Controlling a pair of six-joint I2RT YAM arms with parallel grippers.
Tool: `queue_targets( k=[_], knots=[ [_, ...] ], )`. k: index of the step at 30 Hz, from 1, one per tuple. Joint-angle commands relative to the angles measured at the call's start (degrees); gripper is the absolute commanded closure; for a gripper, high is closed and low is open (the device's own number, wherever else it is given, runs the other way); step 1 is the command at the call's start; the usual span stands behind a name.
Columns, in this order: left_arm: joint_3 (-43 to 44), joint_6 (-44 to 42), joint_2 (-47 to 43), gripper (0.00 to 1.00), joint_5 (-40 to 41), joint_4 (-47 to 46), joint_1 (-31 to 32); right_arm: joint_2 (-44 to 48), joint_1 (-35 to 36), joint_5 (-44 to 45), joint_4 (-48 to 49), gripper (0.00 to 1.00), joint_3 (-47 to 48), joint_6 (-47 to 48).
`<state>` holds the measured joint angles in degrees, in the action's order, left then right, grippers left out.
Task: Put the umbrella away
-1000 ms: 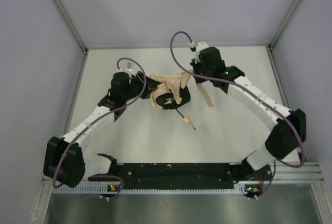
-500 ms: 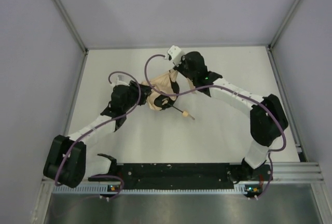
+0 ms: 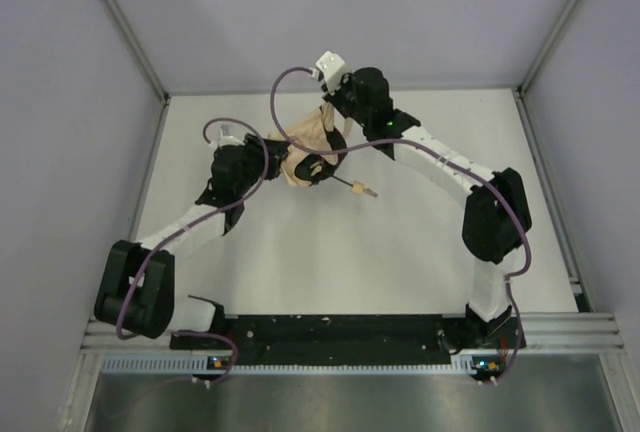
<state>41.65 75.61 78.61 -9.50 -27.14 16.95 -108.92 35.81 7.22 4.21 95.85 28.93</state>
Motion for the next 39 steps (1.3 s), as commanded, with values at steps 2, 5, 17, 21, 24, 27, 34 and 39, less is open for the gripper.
queue_targets(
  k=[2, 5, 17, 21, 24, 27, 34, 39],
  knots=[
    [-14.3, -4.2, -8.4, 1.00, -3.4, 1.3, -1.0, 2.5, 0.7, -15.5, -12.1, 0.72, -6.2, -25.1],
    [-22.4, -6.3, -13.4, 1.00, -2.1, 2.7, -1.2, 6.3, 2.9, -21.6, -10.1, 0.41, -18.8, -37.8],
    [-27.3, -9.3, -19.8, 1.00, -2.9, 8.9, -1.1, 23.3, 0.3, -19.4, -23.5, 0.22, -31.2, -68.2],
    [-27.1, -9.6, -23.4, 1.00, -1.1, 11.3, -1.1, 20.6, -4.5, -21.8, -24.1, 0.20, -33.4, -89.0],
    [-26.4, -9.8, -24.6, 1.00, -0.4, 12.2, -1.1, 16.1, -4.8, -21.6, -24.3, 0.18, -30.7, -97.4],
    [-26.7, -9.3, -24.9, 1.00, -0.2, 11.9, -1.1, 11.2, -5.0, -21.1, -25.1, 0.18, -28.2, -102.8],
    [-28.8, -7.9, -26.0, 1.00, 0.2, 10.2, -1.1, 2.1, -5.1, -17.7, -24.5, 0.21, -22.1, -107.1],
    [-30.1, -7.1, -27.4, 1.00, 0.8, 10.1, -1.1, -3.0, -7.0, -16.5, -24.5, 0.39, -19.5, -110.0]
  ],
)
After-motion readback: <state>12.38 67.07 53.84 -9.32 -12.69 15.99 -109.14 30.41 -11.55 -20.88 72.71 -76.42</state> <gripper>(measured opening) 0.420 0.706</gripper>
